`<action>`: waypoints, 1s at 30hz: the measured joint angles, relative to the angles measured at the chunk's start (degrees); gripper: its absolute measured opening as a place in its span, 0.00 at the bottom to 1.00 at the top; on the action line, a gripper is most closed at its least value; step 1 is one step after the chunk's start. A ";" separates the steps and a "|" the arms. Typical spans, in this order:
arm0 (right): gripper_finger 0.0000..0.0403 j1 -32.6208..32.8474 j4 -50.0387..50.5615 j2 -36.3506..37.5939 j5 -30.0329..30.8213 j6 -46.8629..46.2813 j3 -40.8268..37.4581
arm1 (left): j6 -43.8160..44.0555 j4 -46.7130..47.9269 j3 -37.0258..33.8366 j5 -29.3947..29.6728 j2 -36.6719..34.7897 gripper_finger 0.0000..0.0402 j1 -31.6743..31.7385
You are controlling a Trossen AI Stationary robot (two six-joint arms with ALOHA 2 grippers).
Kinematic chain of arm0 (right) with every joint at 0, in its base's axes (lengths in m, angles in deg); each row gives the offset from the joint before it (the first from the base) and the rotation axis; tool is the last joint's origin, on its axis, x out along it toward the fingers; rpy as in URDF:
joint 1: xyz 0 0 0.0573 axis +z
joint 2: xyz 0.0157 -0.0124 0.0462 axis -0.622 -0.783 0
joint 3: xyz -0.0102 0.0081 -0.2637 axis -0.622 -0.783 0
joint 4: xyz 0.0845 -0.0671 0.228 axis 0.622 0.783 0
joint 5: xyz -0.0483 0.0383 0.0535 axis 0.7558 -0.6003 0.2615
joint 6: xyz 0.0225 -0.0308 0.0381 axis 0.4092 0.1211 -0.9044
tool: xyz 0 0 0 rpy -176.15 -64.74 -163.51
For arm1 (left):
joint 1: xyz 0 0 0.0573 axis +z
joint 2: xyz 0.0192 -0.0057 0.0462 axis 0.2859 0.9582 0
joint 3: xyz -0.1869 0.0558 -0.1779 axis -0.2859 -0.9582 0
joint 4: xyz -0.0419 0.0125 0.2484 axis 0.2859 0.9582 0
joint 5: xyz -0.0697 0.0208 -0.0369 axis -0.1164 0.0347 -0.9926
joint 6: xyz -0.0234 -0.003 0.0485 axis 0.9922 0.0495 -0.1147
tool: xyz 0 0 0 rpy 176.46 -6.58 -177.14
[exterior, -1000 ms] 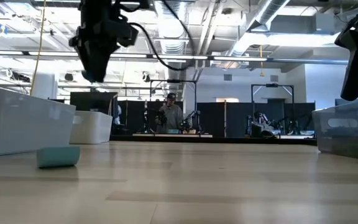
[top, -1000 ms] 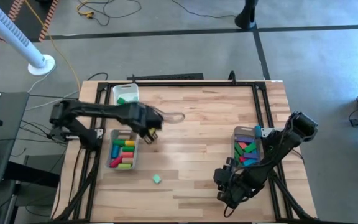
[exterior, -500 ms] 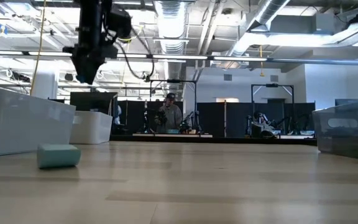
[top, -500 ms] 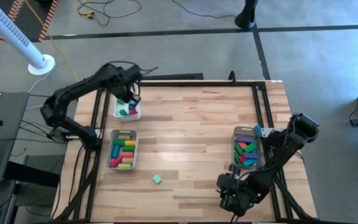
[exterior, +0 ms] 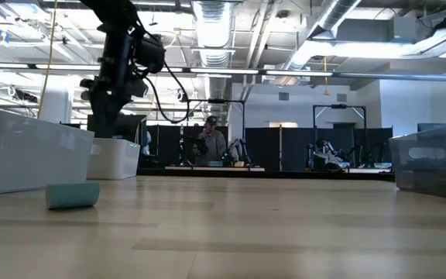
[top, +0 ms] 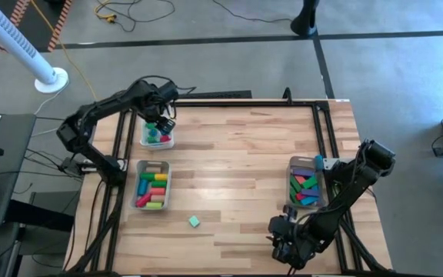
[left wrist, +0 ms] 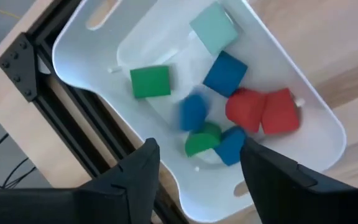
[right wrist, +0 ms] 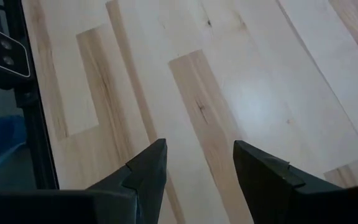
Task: Sort blocks by size
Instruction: Put the light blue semicircular block into the white bin
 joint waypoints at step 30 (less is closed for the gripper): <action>0.53 -3.45 0.22 0.00 -0.33 11.12 0.00 | 3.13 -18.30 0.58 -9.02 -7.50 0.56 -58.56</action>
